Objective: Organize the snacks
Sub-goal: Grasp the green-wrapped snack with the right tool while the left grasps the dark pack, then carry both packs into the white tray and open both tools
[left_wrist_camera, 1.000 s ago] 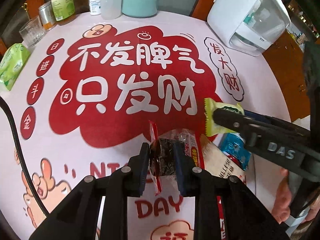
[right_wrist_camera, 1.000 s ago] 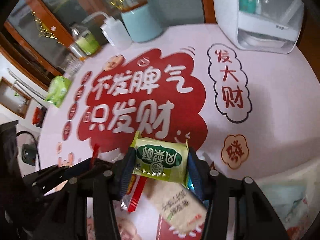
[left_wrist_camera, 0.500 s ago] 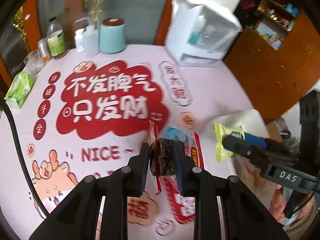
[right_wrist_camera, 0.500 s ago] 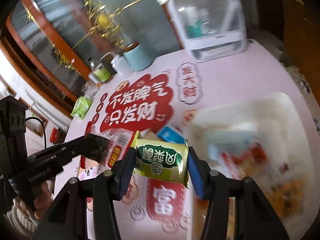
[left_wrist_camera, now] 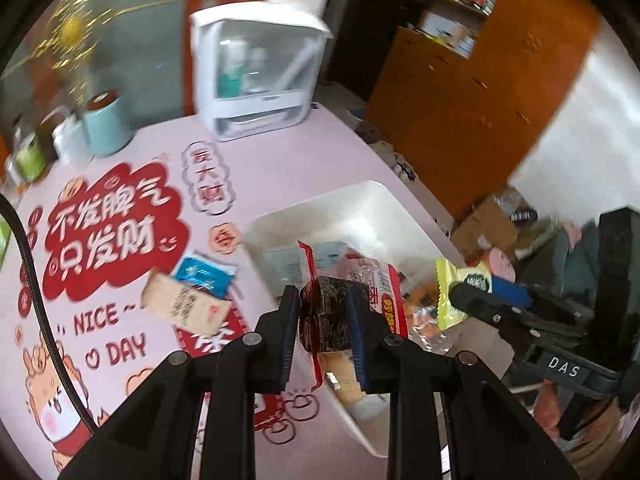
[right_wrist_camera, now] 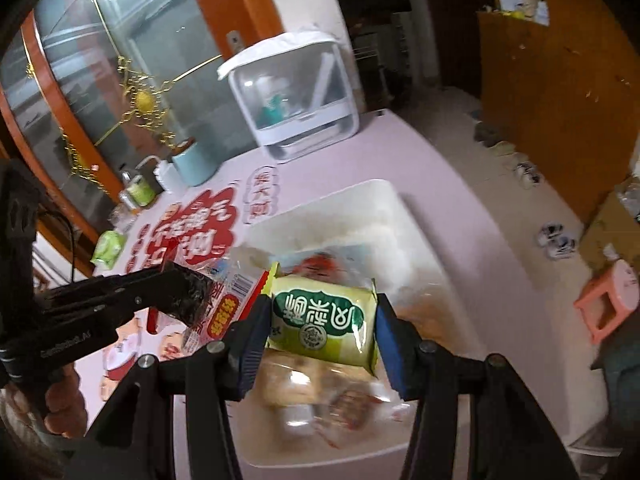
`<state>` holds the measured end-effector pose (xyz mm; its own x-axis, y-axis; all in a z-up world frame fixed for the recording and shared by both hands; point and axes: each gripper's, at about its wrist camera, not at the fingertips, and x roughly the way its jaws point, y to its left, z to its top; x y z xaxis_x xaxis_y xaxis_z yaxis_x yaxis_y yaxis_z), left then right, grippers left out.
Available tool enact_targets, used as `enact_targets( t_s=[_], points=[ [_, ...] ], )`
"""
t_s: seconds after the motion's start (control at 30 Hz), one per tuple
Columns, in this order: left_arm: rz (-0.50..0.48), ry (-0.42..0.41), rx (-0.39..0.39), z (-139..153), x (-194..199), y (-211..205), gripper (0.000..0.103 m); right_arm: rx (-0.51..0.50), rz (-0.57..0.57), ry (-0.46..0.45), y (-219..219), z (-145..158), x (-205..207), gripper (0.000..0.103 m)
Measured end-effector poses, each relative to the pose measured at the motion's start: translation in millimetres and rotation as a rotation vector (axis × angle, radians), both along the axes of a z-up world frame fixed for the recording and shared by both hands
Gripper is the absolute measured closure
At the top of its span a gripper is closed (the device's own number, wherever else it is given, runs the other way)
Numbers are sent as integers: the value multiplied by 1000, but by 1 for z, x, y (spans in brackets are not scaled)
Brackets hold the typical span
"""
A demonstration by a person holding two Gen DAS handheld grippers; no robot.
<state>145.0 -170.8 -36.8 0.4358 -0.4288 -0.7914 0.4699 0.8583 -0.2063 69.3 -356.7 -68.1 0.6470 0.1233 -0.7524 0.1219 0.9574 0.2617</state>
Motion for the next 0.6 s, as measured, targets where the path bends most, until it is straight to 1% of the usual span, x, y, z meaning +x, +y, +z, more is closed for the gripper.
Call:
enact_targets(
  t_s=[0.1,0.17,0.27,0.4,0.47,0.5,0.53,0.6],
  points=[
    [-45,8,9,-3,-9,-28,81,-27,-7,16,-10,-6,-8,51],
    [-66,-7,32,-4,-16,-47,81,-41,-1,35,-14,-13,-10,50],
    [-86,-17,58,-7,-22,-64,81,-37,6,76,-18,-23,-9,48],
    [-99,-21,98,-11,-26,-81,79,-4,11,106,-25,-32,-10,47],
    [-100,-25,111,-11,-27,-87,60,-2,4,113,-26,-33,-9,46],
    [-97,-24,115,-12,-27,-88,37,-1,2,112,-28,-33,-10,46],
    [-89,-29,115,-11,-27,-88,25,4,1,109,-29,-33,-11,46],
    [-67,-52,114,-9,-26,-86,23,12,3,103,-30,-32,-11,46]
  ],
)
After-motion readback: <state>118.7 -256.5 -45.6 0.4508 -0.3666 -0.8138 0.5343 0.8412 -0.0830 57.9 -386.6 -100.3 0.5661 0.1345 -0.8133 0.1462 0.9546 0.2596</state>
